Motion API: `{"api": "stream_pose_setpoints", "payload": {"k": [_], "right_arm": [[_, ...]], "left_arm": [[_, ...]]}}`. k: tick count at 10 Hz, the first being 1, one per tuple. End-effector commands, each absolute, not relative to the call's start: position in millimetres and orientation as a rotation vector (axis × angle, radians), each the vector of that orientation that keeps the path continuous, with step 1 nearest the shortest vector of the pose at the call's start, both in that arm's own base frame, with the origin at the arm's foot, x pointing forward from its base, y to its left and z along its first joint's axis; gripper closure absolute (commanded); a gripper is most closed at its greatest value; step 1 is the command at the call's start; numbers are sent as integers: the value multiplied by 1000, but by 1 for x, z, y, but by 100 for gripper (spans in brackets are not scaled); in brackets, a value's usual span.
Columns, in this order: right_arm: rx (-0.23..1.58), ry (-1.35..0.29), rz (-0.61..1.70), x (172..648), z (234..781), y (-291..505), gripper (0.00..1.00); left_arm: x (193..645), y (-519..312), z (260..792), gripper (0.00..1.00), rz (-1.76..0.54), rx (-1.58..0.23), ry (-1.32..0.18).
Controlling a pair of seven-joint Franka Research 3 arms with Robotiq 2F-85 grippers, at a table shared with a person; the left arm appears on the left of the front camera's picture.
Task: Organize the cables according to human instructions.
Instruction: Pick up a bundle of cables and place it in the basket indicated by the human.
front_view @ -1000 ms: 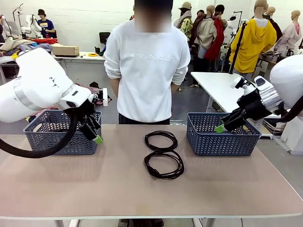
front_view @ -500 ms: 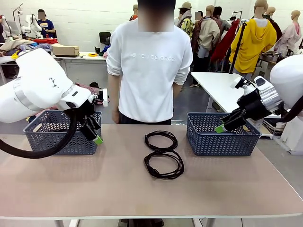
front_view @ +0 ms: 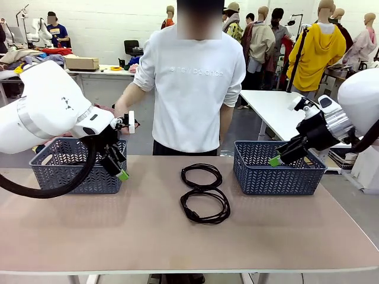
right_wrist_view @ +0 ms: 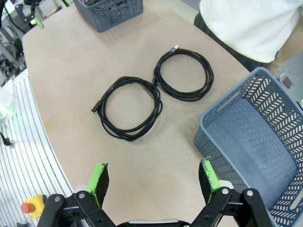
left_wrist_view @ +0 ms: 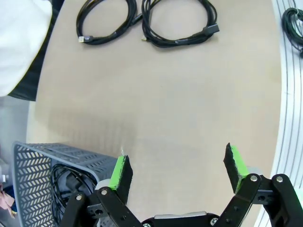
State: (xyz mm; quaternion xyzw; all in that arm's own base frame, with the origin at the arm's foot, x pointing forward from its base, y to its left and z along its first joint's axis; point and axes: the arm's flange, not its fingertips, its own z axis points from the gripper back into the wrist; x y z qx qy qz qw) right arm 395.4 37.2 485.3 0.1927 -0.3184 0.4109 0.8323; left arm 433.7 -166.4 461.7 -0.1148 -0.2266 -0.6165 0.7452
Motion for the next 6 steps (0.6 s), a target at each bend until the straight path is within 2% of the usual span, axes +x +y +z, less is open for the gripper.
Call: {"api": "stream_pose_setpoints", "payload": {"k": [1, 6], "right_arm": [[430, -697, 890, 398, 484, 36, 0], [430, -697, 890, 398, 484, 36, 0]], "left_arm": [[436, -166, 463, 0, -1347, -251, -499], [436, -166, 463, 0, -1347, -251, -499]]}}
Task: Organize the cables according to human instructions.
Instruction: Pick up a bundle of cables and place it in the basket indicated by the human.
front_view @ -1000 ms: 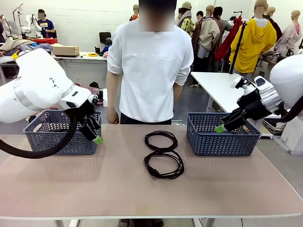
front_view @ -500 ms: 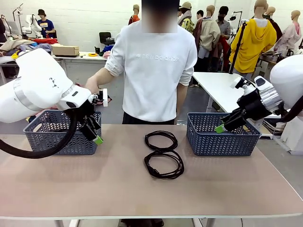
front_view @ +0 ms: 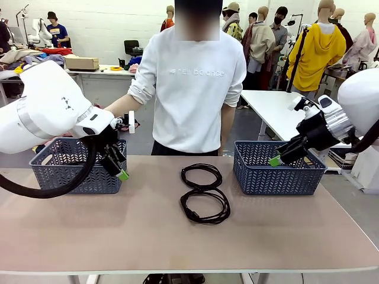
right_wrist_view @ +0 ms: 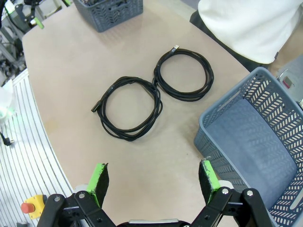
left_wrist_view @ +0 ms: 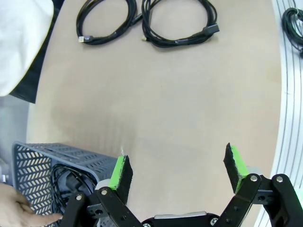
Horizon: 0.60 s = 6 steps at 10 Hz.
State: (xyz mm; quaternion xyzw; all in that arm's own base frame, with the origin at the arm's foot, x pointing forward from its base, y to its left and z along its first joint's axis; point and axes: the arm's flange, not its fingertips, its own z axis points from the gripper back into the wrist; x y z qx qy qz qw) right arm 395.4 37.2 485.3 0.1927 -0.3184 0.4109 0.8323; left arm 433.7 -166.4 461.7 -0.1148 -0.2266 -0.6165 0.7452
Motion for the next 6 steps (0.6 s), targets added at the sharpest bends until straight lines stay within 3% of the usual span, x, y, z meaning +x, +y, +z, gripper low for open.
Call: {"api": "stream_pose_setpoints", "payload": {"k": [1, 4, 6], "right_arm": [[430, -697, 890, 398, 484, 36, 0], [430, -697, 890, 398, 484, 36, 0], [430, -697, 890, 398, 484, 36, 0]], "left_arm": [[436, -166, 463, 0, -1347, -251, -499], [434, -166, 462, 0, -1350, -251, -496], [453, -198, 468, 0, -1585, -118, -419]]}}
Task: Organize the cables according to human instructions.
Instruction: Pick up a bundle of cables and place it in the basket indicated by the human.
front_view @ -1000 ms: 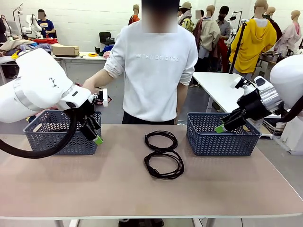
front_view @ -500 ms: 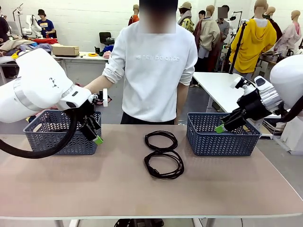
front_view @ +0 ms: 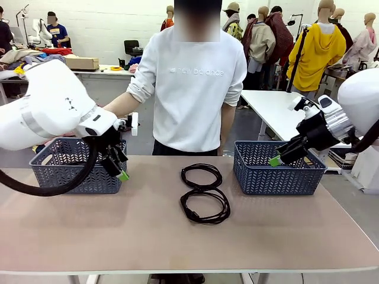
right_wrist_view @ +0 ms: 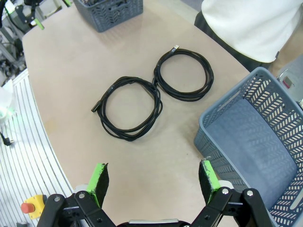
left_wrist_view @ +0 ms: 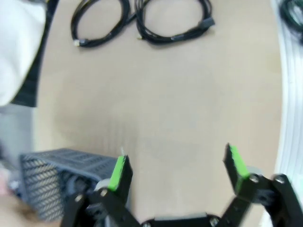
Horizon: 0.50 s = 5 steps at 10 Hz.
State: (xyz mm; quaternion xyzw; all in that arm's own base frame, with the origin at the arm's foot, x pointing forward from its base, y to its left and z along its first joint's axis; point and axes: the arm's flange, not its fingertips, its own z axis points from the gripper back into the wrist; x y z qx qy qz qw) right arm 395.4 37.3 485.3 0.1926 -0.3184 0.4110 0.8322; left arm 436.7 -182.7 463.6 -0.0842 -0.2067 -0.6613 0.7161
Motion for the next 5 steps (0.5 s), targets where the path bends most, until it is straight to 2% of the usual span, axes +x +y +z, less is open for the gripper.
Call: {"api": "stream_pose_setpoints", "payload": {"k": [1, 5], "right_arm": [[430, -697, 890, 398, 484, 36, 0], [430, -697, 890, 398, 484, 36, 0]], "left_arm": [[463, -216, 469, 0, -1671, -74, -385], [489, -298, 450, 0, -1960, 10, -264]]}}
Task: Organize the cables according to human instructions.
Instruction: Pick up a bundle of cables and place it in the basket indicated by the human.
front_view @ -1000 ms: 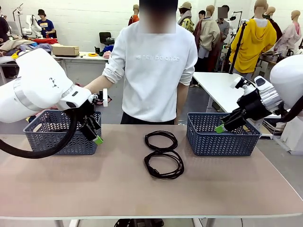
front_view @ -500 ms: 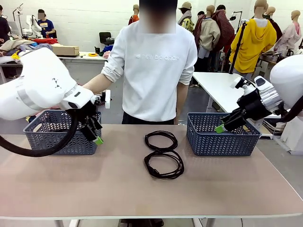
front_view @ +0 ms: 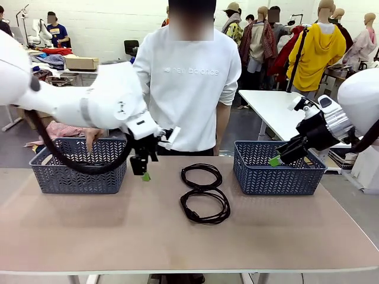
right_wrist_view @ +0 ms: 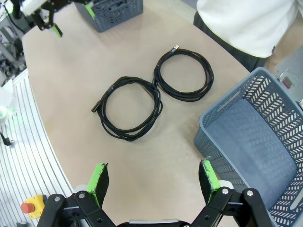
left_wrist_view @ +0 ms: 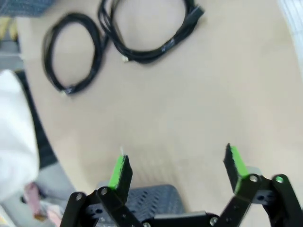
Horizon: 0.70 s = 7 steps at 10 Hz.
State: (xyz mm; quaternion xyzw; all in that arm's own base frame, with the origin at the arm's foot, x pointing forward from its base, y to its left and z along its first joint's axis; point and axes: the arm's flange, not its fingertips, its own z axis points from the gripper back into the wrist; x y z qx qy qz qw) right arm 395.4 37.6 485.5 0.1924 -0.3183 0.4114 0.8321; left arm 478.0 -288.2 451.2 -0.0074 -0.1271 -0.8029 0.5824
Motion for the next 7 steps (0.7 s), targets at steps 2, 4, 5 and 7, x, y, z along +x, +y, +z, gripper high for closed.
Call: {"api": "stream_pose_setpoints", "payload": {"k": [2, 4, 5, 7], "right_arm": [[430, -697, 890, 398, 484, 36, 0], [430, -697, 890, 398, 484, 36, 0], [430, -697, 890, 398, 484, 36, 0], [430, -697, 890, 398, 484, 36, 0]], "left_arm": [[491, -334, 432, 0, -2096, 40, -196], [484, -363, 417, 0, -2203, 66, -160], [482, -371, 411, 0, -2227, 86, -140], [483, -376, 407, 0, -2240, 95, -131]]}}
